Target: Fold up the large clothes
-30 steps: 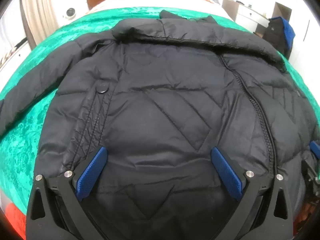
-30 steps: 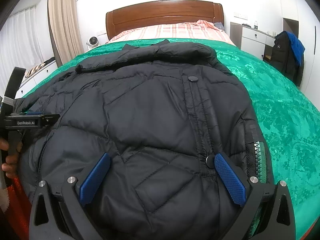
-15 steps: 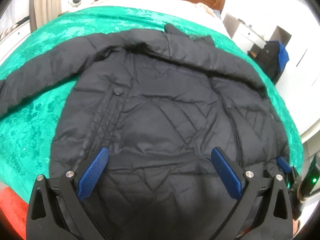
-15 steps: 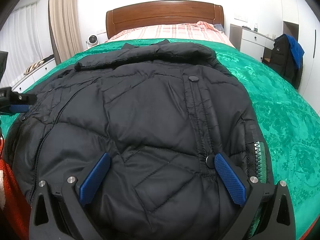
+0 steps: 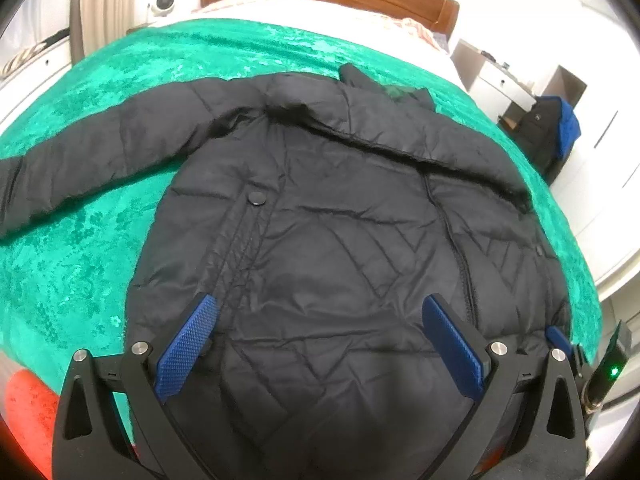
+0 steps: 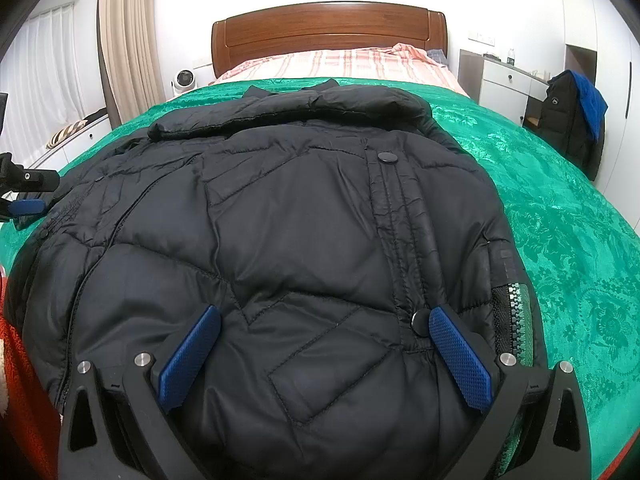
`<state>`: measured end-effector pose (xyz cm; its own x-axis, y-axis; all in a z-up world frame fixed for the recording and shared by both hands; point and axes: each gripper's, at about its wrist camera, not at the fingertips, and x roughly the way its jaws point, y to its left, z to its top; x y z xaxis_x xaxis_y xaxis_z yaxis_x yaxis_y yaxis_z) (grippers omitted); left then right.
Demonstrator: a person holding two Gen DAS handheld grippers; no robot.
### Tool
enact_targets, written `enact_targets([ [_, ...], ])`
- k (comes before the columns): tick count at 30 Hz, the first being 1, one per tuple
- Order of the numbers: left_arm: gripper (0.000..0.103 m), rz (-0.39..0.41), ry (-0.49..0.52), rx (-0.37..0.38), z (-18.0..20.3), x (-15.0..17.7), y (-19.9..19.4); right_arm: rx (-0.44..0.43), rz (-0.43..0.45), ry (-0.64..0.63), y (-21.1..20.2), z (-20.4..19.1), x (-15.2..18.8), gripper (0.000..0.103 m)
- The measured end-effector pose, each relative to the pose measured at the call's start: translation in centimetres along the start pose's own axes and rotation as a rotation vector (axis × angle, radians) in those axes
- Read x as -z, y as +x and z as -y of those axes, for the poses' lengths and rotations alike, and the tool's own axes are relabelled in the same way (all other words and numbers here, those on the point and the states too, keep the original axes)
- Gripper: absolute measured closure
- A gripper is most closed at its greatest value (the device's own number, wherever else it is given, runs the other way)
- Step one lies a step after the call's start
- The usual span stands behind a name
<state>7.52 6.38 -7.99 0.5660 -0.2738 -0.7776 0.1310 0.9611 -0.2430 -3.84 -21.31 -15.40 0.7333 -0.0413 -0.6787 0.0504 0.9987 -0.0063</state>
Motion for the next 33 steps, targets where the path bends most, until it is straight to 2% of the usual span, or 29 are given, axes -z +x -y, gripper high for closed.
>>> enact_targets([
  [3, 0.000, 0.006, -0.004, -0.011, -0.3, -0.2, -0.4, 0.001, 0.000, 0.000, 0.0, 0.0, 0.0, 0.000],
  [7, 0.000, 0.006, -0.051, -0.076, -2.3, -0.4, -0.5, -0.003, -0.002, 0.000, 0.0, 0.0, 0.0, 0.000],
  [9, 0.000, 0.013, -0.138, -0.097, -4.5, -0.5, -0.6, -0.004, -0.001, 0.001, 0.0, 0.0, 0.0, 0.000],
  [12, 0.000, 0.059, -0.349, -0.071, -9.4, -0.8, -1.3, 0.005, 0.005, -0.006, 0.1, -0.1, 0.1, 0.000],
  [13, 0.000, 0.092, -0.449, -0.057, -11.9, -0.9, -1.7, 0.010, 0.007, -0.009, 0.1, -0.1, 0.2, 0.000],
  [18, 0.000, 0.209, -0.754, -0.042, -21.6, -1.2, -2.4, 0.024, 0.007, -0.015, 0.2, -0.5, 0.2, 0.000],
  [19, 0.000, 0.216, -0.771, -0.046, -22.7, -1.3, -2.2, 0.025, 0.006, -0.014, 0.2, -0.5, 0.2, 0.000],
  [21, 0.001, 0.202, -0.818, -0.107, -26.4, -1.7, -1.0, 0.028, 0.007, -0.013, 0.2, -0.5, 0.2, 0.000],
  [24, 0.001, 0.212, -0.844, -0.174, -29.8, -2.1, 0.1, 0.037, 0.007, -0.016, 0.2, -0.7, 0.2, 0.000],
  [26, 0.002, 0.251, -0.865, -0.198, -31.9, -2.4, 0.3, 0.041, 0.007, -0.015, 0.2, -0.7, 0.3, 0.000],
  [28, 0.022, 0.297, -0.876, -0.232, -33.0, -3.0, 0.0, 0.041, 0.008, -0.013, 0.1, -0.7, 0.3, 0.000],
  [30, 0.088, 0.287, -0.856, -0.254, -33.6, -3.9, -0.1, 0.041, 0.008, -0.011, 0.1, -0.7, 0.4, 0.000],
  [31, 0.091, 0.266, -0.821, -0.262, -33.7, -4.9, -0.1, 0.039, 0.006, -0.010, 0.1, -0.7, 0.4, 0.000],
  [33, 0.094, 0.277, -0.744, -0.320, -32.6, -6.7, -1.3, 0.035, 0.004, -0.008, 0.1, -0.6, 0.3, 0.000],
])
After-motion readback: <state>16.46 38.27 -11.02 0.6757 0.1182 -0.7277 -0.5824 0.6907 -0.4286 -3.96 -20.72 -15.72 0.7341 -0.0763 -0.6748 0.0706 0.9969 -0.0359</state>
